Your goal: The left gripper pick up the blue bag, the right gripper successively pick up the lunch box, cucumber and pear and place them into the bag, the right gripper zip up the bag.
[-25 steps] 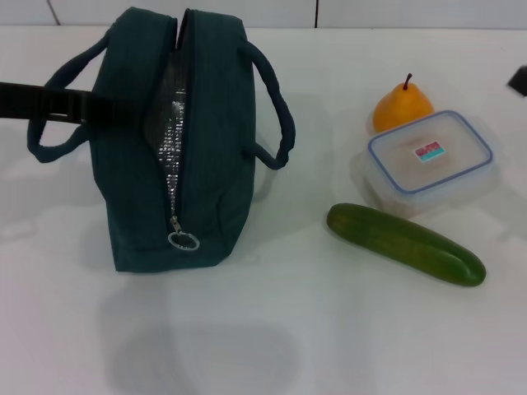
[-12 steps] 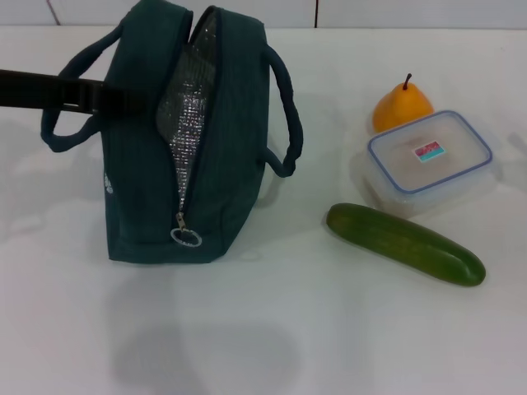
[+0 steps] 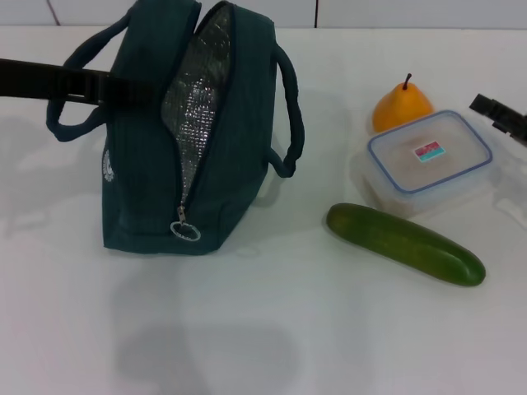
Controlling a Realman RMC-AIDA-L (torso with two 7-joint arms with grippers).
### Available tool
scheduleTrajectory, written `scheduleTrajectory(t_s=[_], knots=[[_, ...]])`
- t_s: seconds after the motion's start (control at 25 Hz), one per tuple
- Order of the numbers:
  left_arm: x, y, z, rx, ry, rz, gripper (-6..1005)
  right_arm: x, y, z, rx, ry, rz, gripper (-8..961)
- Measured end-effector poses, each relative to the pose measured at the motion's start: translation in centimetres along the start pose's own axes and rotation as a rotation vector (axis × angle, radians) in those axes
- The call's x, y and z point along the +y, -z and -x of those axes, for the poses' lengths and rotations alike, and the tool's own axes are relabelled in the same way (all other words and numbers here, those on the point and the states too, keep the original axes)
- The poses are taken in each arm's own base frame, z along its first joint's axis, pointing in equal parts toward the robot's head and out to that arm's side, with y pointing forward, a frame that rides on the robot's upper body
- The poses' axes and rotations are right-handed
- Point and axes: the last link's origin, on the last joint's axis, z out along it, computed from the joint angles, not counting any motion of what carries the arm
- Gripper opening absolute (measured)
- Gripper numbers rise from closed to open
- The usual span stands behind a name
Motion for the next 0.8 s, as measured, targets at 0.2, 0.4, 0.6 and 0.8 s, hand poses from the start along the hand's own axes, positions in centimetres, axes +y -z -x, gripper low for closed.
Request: scheduleTrajectory(t_s=[0.2, 0.4, 0.6, 0.8], knots=[[0.0, 0.0, -0.2, 0.005, -0.006, -0.001, 44, 0.0, -0.3, -0.9, 0.019, -0.013, -0.011, 849], [0.1, -0.1, -0.3, 0.006, -0.01, 0.0, 43, 0.1, -0.4, -1.3, 0.028, -0.024, -0.012, 848], [0.1, -0.1, -0.5, 0.01, -0.014, 0.0, 43, 0.4, -0.7, -2.1, 0.043, -0.031, -0.007, 847], [0.3, -0.2, -0.8, 0.012, -0.022, 0.003, 43, 0.7, -1.0, -2.5, 0.059, -0.025, 0.001, 846]])
